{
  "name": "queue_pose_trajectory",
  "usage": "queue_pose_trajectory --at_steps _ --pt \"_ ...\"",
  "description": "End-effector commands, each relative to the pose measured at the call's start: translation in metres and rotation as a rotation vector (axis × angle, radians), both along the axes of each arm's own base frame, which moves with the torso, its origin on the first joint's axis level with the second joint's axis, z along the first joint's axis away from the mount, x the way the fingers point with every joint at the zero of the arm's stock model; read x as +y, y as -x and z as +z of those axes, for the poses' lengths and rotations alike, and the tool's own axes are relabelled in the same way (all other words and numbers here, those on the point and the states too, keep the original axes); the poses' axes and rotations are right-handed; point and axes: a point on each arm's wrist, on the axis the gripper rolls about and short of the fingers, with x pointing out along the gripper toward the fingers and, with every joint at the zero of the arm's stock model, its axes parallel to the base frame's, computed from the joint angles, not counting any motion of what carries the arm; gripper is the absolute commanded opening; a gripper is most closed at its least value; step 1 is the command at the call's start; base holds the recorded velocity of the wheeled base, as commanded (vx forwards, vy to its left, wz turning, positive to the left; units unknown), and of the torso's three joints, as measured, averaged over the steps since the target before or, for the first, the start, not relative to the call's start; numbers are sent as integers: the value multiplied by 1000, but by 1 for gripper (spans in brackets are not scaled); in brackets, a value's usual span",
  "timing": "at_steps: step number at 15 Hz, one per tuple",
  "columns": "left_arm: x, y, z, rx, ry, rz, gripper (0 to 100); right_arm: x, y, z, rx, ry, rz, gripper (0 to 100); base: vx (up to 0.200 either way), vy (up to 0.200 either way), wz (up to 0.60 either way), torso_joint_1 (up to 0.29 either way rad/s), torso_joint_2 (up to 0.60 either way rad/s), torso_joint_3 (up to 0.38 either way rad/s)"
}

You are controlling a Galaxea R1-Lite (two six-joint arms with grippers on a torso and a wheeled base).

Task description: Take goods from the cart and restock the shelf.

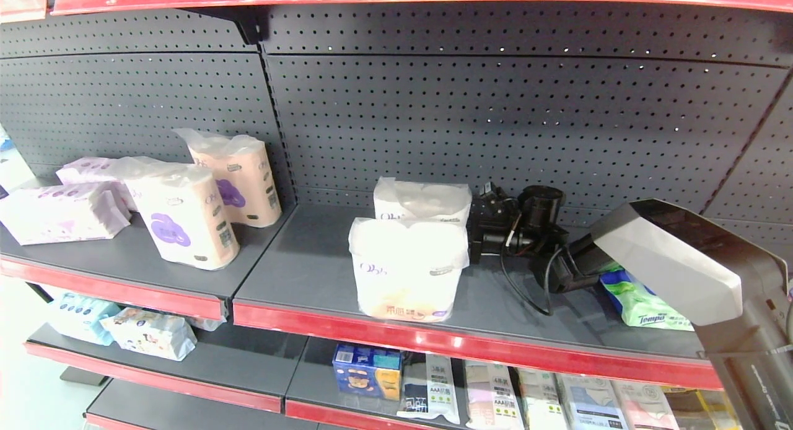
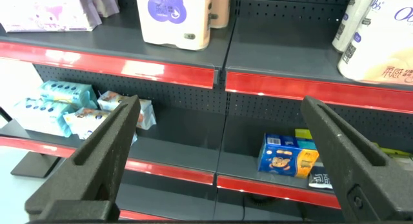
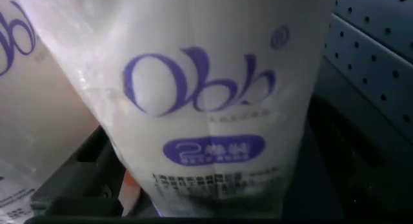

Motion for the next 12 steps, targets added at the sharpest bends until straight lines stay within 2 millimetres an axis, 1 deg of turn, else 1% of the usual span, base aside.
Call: queue_pose_trajectory --at_steps 1,8,12 --pt "0 0 0 1 1 1 100 -4 -1 5 -11 -3 -7 100 0 0 0 0 0 0" --pt "0 0 0 1 1 1 100 -20 3 17 -15 -4 -35 100 0 0 0 0 0 0" --pt "0 0 0 1 1 1 100 -25 10 19 -13 6 -32 100 0 0 0 0 0 0"
